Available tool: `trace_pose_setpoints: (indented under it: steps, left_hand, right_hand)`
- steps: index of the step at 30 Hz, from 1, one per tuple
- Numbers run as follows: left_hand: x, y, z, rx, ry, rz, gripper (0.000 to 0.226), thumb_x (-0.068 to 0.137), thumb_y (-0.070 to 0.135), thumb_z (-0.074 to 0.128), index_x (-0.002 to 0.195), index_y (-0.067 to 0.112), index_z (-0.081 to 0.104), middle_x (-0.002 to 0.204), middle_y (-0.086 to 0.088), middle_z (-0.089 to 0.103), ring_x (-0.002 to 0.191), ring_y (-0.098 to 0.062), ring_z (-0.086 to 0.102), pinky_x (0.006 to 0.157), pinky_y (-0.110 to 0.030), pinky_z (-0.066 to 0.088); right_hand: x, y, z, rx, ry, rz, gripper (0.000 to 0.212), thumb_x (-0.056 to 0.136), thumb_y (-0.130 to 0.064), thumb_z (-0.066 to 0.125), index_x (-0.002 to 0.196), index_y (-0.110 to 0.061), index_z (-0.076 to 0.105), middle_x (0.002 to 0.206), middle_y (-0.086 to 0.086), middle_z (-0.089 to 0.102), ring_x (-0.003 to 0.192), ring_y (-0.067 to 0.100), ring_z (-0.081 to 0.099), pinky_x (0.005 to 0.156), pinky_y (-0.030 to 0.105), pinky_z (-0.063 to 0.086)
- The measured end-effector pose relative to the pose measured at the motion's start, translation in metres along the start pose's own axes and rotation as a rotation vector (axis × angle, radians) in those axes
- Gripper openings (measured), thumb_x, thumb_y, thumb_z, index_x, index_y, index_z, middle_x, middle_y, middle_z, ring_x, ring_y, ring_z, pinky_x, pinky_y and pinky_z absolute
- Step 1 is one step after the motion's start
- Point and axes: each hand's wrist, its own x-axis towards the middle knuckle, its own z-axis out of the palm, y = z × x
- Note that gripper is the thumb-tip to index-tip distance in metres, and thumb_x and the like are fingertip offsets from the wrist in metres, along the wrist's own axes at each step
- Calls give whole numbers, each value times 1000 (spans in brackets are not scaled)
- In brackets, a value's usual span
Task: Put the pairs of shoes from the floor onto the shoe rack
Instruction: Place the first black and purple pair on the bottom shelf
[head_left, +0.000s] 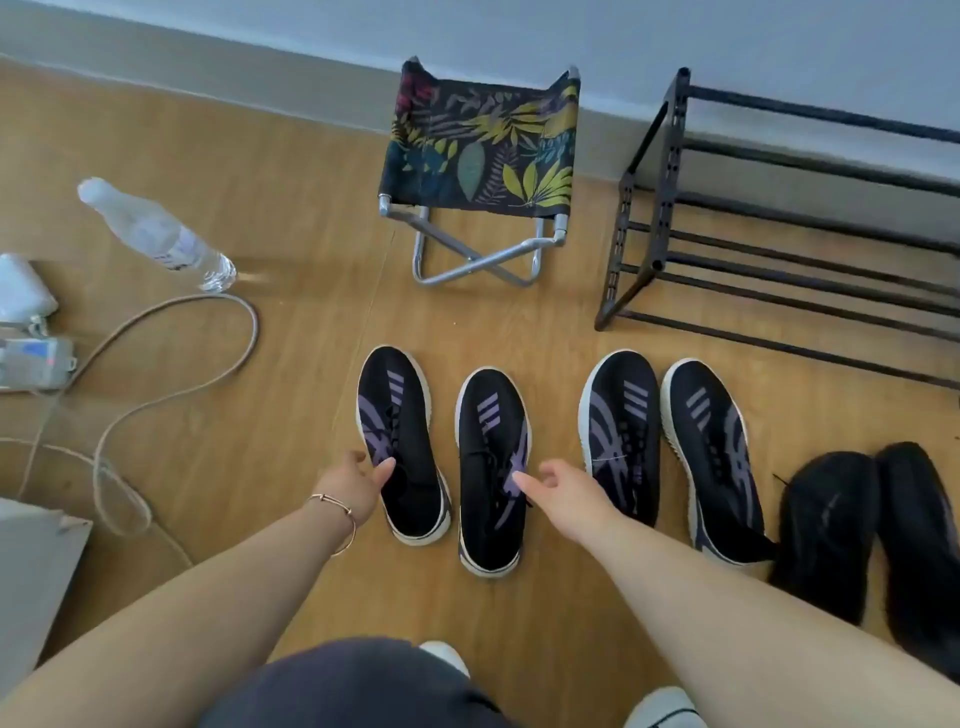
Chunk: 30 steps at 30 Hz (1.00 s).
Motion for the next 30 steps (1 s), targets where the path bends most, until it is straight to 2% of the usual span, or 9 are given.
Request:
trace_pose_setpoints:
  steps: [4,8,10,12,16,20,23,27,30]
  left_hand:
    - [20,-16,15,-180,-9,-5,67,89,54,62,139,12,49,111,-11,68,97,-31,68,89,-47,59]
    - [28,-20,17,-258,-3,-1,55,88,45,69,126,10,49,99,-7,68,87,-30,72,87,-49,59]
    - [25,-19,18,-299,-5,-2,60,88,42,71,133,9,48,108,-9,68,87,-29,72,88,-47,59]
    - [23,-21,21,-265,-5,4,67,88,45,70,140,12,45,119,-11,68,96,-28,69,88,-42,56]
    - [16,-18,26,-199,-62,41,68,90,46,66,144,15,40,128,-9,66,106,-26,65,86,-37,53]
    - [19,-18,24,-292,-108,83,56,91,35,69,138,16,44,112,-8,70,94,-25,72,88,-43,59]
    - [16,-15,19,-357,-177,90,50,94,24,67,136,12,43,108,-12,70,90,-26,74,81,-41,62]
    - [4,-6,8,-287,-233,123,46,93,19,67,132,12,44,108,-15,69,91,-26,74,76,-38,64]
    - [-6,9,0,-190,-263,156,44,92,17,68,130,14,46,109,-15,68,92,-26,73,71,-35,64]
  right_hand:
    - [17,3,13,5,-40,11,70,98,-57,48,152,-14,38,150,6,51,134,26,51,104,35,42]
    - [31,5,27,114,12,57,62,98,-53,51,146,-13,48,141,7,59,127,28,56,92,32,45]
    - [35,6,31,202,40,99,63,97,-53,54,145,-13,48,140,8,59,127,29,56,97,36,49]
    - [39,8,34,287,50,130,65,96,-53,57,146,-13,47,142,8,58,129,31,54,103,41,48]
    - [41,9,33,371,47,138,61,97,-50,58,145,-15,47,143,7,56,131,31,52,104,41,44]
    - [39,8,30,356,56,106,48,96,-46,61,133,-15,55,130,6,63,117,26,59,98,39,50]
    - [35,9,19,327,47,63,40,97,-43,60,125,-15,58,121,4,65,107,21,59,89,34,48]
    - [23,11,-10,266,30,24,38,98,-44,59,121,-14,57,118,2,61,106,19,56,87,31,42]
    - [12,20,-33,228,54,23,45,97,-45,58,129,-13,58,120,2,62,110,19,56,90,31,42]
